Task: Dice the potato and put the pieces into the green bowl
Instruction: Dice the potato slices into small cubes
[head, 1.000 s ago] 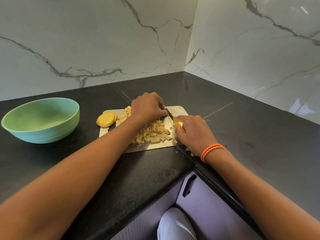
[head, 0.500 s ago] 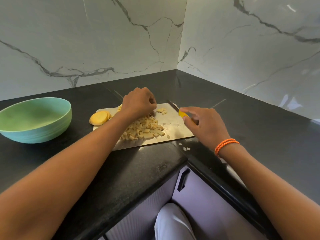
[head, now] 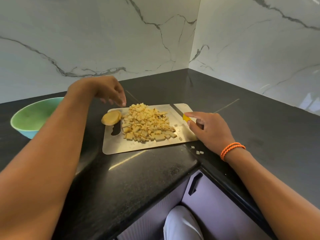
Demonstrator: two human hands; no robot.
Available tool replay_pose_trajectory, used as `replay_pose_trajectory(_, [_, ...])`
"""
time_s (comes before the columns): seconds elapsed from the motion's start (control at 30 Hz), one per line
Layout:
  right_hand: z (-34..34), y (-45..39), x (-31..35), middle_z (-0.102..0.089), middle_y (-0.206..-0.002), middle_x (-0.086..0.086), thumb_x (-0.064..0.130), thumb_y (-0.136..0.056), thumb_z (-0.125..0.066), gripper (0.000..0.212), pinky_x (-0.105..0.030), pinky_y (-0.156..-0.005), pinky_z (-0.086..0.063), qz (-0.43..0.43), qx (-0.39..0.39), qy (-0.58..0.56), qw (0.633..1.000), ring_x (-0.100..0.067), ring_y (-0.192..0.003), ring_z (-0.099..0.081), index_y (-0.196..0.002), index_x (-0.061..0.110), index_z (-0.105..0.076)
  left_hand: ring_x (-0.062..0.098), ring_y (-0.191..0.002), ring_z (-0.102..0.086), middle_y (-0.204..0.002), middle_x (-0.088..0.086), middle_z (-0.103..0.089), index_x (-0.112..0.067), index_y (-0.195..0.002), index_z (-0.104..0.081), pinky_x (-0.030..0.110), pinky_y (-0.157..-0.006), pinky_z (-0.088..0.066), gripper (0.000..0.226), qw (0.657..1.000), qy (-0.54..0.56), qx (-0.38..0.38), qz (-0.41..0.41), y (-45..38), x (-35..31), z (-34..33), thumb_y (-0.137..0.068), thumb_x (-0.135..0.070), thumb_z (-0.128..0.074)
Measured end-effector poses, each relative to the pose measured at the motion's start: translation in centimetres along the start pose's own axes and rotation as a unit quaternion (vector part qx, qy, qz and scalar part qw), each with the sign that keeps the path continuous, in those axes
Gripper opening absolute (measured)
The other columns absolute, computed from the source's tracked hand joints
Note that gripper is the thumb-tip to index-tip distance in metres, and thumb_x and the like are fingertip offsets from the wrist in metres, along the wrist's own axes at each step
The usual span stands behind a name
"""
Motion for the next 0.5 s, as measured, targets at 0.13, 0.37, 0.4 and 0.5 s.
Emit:
replay_pose_trajectory(0.13, [-0.1, 0.1, 0.2, -0.045, -0.063, 0.023, 0.037, -0.103, -0.055, 0.036, -0.024, -0.064, -0.040, -0.005, 0.009, 0.003, 1.000, 0.000, -0.056, -0.046, -0.138, 0.031, -0.063, 0.021, -0.100, -0.071, -0.108, -0.007, -0.070, -0.026, -0.114, -0.072, 0.047, -0.099, -0.052, 0.040, 0.987, -0.104, 0.112, 0.059, 1.0, 0.6, -1.7, -0.080, -0.036, -0.089])
replay_pose_trajectory(0.37, [0.0, 0.3, 0.2, -0.075, -0.104, 0.001, 0.040, -0.103, -0.055, 0.036, -0.034, -0.083, -0.058, -0.008, 0.015, 0.014, 1.000, -0.015, -0.083, -0.069, -0.137, 0.033, -0.063, 0.026, -0.095, -0.068, -0.101, 0.001, -0.065, -0.019, -0.120, -0.066, 0.034, -0.072, -0.053, 0.053, 0.980, -0.131, 0.113, 0.095, 0.4, 0.5, -3.3, -0.076, -0.029, -0.094])
replay_pose_trajectory(0.4, [-0.1, 0.3, 0.2, -0.076, -0.104, 0.001, 0.039, -0.103, -0.055, 0.036, -0.032, -0.082, -0.056, -0.009, 0.015, 0.012, 1.000, -0.015, -0.084, -0.069, -0.137, 0.032, -0.064, 0.027, -0.100, -0.067, -0.104, 0.001, -0.064, -0.020, -0.119, -0.067, 0.037, -0.076, -0.055, 0.053, 0.981, -0.121, 0.107, 0.103, 0.3, 0.8, -3.3, -0.075, -0.028, -0.095])
replay_pose_trajectory(0.5, [-0.1, 0.2, 0.1, -0.075, -0.105, 0.001, 0.039, -0.103, -0.055, 0.036, -0.027, -0.079, -0.053, -0.010, 0.013, 0.010, 1.000, -0.012, -0.082, -0.067, -0.138, 0.031, -0.064, 0.033, -0.106, -0.066, -0.109, 0.002, -0.062, -0.022, -0.114, -0.068, 0.048, -0.094, -0.060, 0.054, 0.984, -0.094, 0.100, 0.118, 0.0, 1.3, -3.3, -0.069, -0.024, -0.098])
Point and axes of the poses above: each hand's wrist, its own y-axis away from the middle knuckle, its own z-axis out of the back of the hand, x = y × z, the point moved 9 cm from there along -y, towards the middle knuckle
